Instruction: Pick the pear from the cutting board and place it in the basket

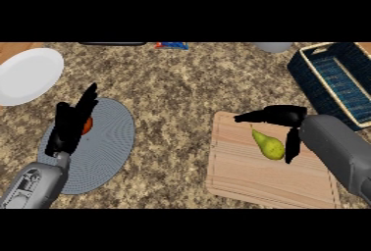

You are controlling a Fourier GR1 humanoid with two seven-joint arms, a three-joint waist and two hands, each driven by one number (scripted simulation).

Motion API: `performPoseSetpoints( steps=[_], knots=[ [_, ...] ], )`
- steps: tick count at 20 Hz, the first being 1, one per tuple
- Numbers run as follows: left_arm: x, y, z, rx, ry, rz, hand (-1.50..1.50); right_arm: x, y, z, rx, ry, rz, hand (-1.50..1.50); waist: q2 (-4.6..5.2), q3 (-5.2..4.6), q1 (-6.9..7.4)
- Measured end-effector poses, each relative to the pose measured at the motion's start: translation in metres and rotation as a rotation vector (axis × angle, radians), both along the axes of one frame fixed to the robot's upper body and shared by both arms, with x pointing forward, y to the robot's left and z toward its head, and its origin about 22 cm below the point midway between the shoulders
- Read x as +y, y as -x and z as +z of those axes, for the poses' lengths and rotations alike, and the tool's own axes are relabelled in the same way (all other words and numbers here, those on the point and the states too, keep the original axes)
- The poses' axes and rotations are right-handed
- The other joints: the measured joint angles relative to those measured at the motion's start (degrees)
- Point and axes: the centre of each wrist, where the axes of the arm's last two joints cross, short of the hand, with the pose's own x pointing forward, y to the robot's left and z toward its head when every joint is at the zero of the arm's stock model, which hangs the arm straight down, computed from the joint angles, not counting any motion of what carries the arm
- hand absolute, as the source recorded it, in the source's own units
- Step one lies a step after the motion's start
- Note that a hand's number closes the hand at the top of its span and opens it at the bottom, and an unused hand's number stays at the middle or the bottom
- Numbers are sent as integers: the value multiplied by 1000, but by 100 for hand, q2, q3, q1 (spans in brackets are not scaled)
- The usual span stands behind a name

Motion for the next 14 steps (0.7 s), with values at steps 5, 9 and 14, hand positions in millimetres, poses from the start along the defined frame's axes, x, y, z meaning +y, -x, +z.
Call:
performPoseSetpoints(
  steps=[5,9,14],
  knots=[
    [3,-3,3,3,-2,7,0,1,4,-10,11,7,9,-150,-8,-1,-26],
    [4,1,3,6,-2,6,0,7,4,-16,16,8,9,150,-10,-9,-1],
    [-2,1,1,2,1,7,0,10,3,-17,-34,7,61,150,-25,-21,-11]
  ],
)
